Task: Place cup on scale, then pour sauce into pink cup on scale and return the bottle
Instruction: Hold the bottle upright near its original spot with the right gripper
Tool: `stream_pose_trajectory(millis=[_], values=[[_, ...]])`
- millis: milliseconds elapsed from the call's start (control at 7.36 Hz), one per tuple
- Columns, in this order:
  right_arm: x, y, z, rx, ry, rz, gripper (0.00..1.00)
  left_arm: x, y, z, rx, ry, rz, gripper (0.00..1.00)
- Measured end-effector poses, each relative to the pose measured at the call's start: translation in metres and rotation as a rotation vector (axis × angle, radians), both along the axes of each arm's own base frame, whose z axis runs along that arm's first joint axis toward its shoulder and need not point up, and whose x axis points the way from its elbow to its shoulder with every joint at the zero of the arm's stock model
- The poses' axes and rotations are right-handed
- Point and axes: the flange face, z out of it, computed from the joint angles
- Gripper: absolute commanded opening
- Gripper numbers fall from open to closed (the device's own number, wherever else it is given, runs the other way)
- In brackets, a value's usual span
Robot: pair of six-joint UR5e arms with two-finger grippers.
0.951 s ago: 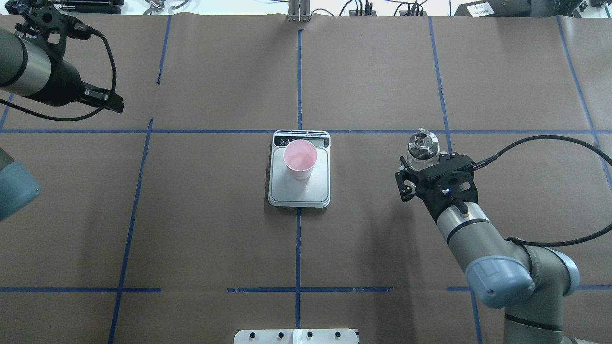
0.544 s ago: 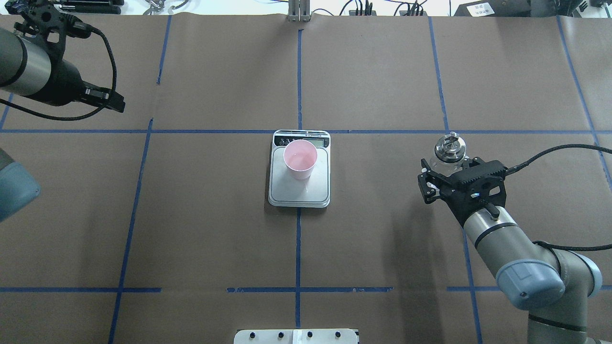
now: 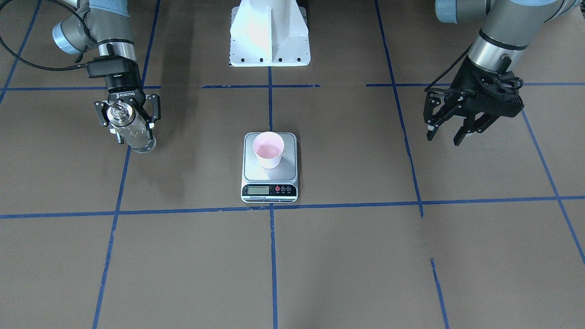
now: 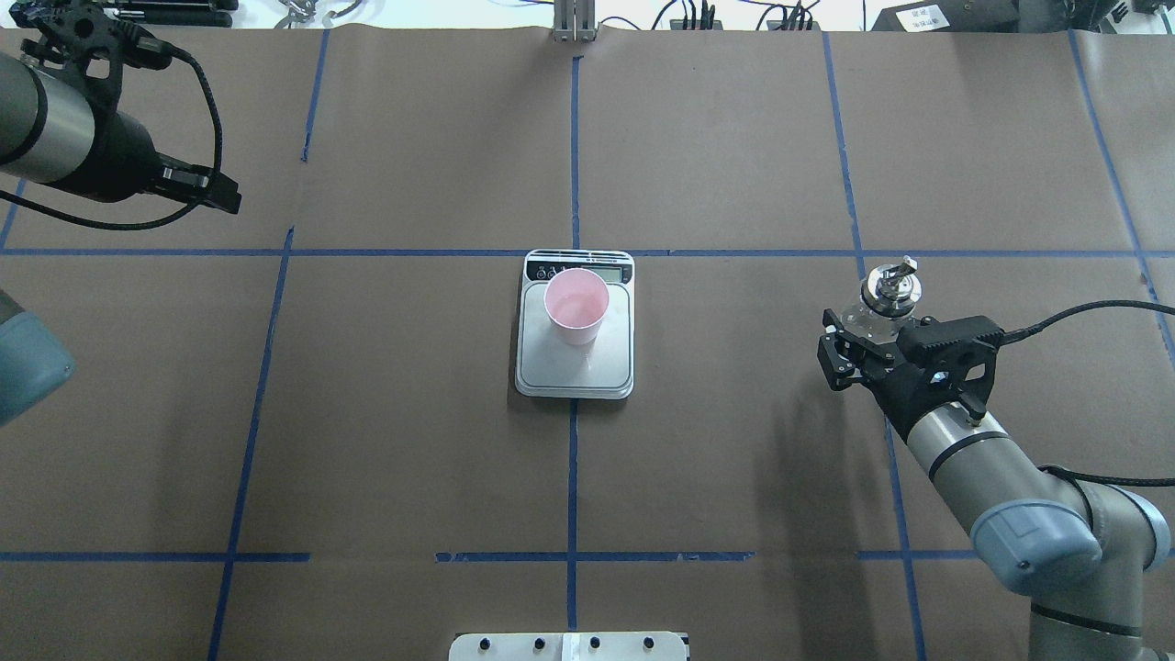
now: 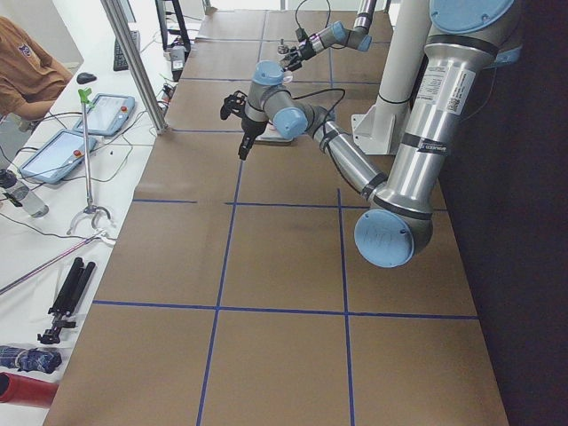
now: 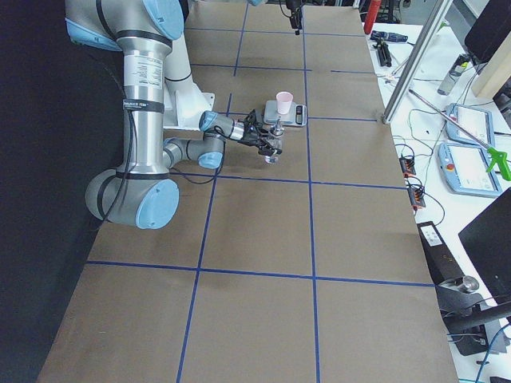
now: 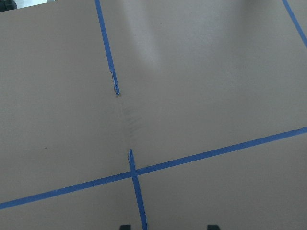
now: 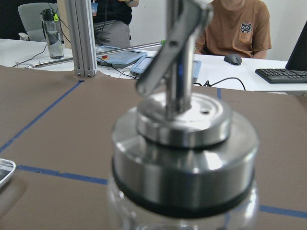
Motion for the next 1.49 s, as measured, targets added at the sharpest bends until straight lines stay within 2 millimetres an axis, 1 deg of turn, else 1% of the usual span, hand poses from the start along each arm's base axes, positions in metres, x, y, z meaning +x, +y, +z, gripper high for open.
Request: stream_pose_trajectory(millis=[272, 544, 679, 951, 1223, 1495], values=[[0.000, -0.001, 0.018, -0.031, 0.003, 0.002, 0.00, -0.001, 0.002, -0.003, 0.002, 0.006, -0.001, 0.62], [-0.002, -0.005, 0.025, -0.038, 0.011, 0.008, 0.00, -0.003, 0.005, -0.007, 0.000, 0.007, -0.001, 0.62], [-0.004, -0.011, 0.030, -0.042, 0.019, 0.018, 0.00, -0.004, 0.006, -0.009, -0.002, 0.007, 0.000, 0.62], [-0.010, -0.030, 0.032, -0.058, 0.017, 0.025, 0.00, -0.006, 0.009, -0.011, -0.004, 0.007, 0.001, 0.62], [-0.014, -0.038, 0.035, -0.065, 0.020, 0.028, 0.00, -0.006, 0.010, -0.012, -0.010, 0.003, 0.002, 0.62], [-0.016, -0.042, 0.036, -0.066, 0.019, 0.031, 0.00, -0.006, 0.010, -0.012, -0.011, 0.002, 0.003, 0.62]])
